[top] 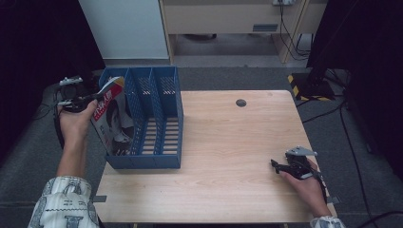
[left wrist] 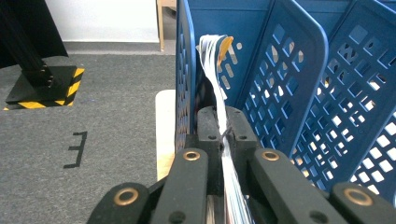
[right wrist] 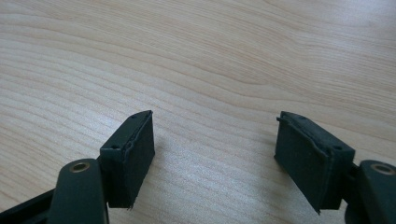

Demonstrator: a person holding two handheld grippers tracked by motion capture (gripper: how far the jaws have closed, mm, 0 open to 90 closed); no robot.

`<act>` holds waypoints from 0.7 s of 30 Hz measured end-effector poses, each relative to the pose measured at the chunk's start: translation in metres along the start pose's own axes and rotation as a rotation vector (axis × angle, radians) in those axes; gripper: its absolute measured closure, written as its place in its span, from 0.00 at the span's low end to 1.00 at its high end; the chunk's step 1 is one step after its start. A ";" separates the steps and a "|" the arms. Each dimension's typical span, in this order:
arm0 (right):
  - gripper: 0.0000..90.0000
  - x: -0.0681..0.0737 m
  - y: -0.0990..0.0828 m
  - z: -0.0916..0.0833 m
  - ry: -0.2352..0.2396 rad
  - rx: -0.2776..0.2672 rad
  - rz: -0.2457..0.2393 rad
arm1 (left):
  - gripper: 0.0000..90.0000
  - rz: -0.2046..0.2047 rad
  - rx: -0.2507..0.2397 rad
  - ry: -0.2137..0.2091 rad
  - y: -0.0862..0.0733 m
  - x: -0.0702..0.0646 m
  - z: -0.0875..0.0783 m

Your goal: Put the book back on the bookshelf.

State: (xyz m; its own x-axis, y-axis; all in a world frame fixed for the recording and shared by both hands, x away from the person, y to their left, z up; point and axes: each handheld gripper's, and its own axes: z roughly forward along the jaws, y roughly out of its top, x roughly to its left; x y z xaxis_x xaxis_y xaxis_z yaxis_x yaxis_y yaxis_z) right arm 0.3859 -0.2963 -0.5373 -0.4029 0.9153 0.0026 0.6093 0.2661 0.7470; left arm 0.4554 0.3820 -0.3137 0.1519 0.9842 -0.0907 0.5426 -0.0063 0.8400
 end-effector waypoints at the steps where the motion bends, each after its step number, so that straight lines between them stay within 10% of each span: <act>1: 0.32 0.000 0.000 0.000 0.000 0.000 0.001 | 0.96 0.000 0.000 0.000 0.000 0.000 0.000; 21: 0.32 0.000 0.000 0.000 -0.002 -0.001 0.003 | 0.96 -0.007 -0.114 0.002 -0.005 -0.003 -0.019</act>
State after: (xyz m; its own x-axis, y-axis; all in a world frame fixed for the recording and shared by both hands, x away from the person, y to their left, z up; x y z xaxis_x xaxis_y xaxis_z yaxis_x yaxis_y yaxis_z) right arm 0.3856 -0.2959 -0.5374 -0.3996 0.9167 0.0033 0.6095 0.2630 0.7479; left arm 0.4362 0.3825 -0.3073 0.1468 0.9845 -0.0955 0.4463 0.0202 0.8946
